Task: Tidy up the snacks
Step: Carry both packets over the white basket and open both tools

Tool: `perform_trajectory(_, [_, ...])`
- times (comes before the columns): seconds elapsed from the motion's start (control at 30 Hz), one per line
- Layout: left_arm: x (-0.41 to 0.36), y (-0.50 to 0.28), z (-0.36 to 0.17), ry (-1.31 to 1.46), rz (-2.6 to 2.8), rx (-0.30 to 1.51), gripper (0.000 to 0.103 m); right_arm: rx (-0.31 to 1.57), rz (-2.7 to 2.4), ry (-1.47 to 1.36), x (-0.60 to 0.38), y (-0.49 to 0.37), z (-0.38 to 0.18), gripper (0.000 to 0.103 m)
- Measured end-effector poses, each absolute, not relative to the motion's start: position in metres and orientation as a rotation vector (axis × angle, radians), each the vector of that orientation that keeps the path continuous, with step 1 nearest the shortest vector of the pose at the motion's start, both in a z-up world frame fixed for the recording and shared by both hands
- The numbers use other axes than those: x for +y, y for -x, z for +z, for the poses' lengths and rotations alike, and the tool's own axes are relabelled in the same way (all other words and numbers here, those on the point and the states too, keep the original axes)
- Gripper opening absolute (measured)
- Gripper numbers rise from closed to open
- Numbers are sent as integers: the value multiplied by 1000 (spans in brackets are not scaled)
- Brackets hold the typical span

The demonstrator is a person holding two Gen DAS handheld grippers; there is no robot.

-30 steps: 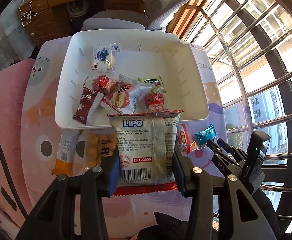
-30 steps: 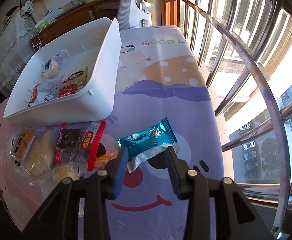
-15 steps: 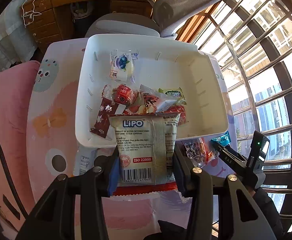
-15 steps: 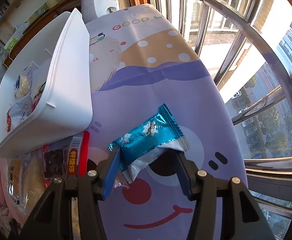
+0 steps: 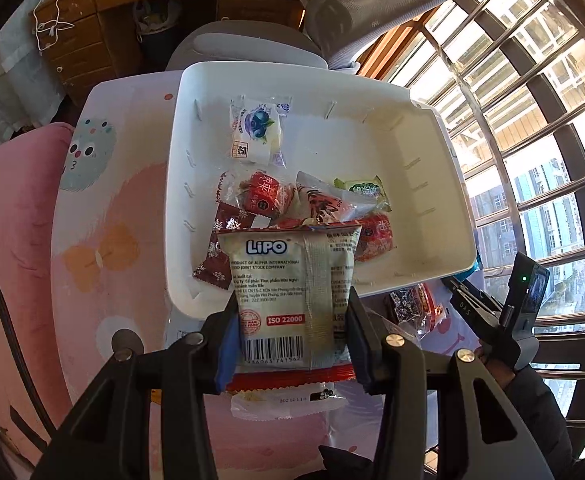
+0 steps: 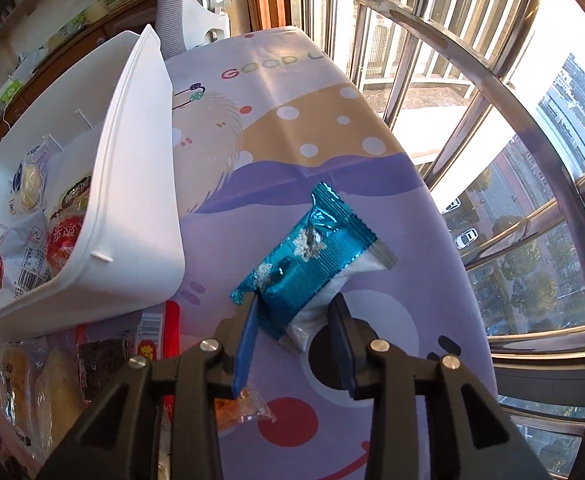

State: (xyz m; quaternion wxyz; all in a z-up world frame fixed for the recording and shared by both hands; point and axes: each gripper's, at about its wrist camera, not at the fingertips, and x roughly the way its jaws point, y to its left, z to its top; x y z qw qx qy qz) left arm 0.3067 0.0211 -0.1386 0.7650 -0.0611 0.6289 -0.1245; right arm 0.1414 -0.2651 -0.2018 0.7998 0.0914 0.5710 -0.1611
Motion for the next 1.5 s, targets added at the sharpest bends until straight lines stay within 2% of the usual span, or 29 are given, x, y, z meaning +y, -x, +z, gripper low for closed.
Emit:
perform_trajectory(0.3, [32, -314, -145, 135, -274, 1365, 45, 1214, -364, -125, -253, -144, -198, 16])
perform_trajectory(1.03, [44, -321, -142, 163, -355, 1237, 45, 968, -329, -98, -222, -139, -81, 17])
perform_trajectory(1.33, [46, -315, -136, 165, -358, 1205, 45, 924, -197, -80, -183, -146, -63, 17])
perform_trajectory(1.37, [46, -314, -136, 166, -356, 1206, 46, 923, -183, -76, -178, -146, -63, 17])
perform_trajectory(1.5, [48, -306, -130, 185, -355, 1191, 63, 948, -121, -57, -160, -148, -66, 20])
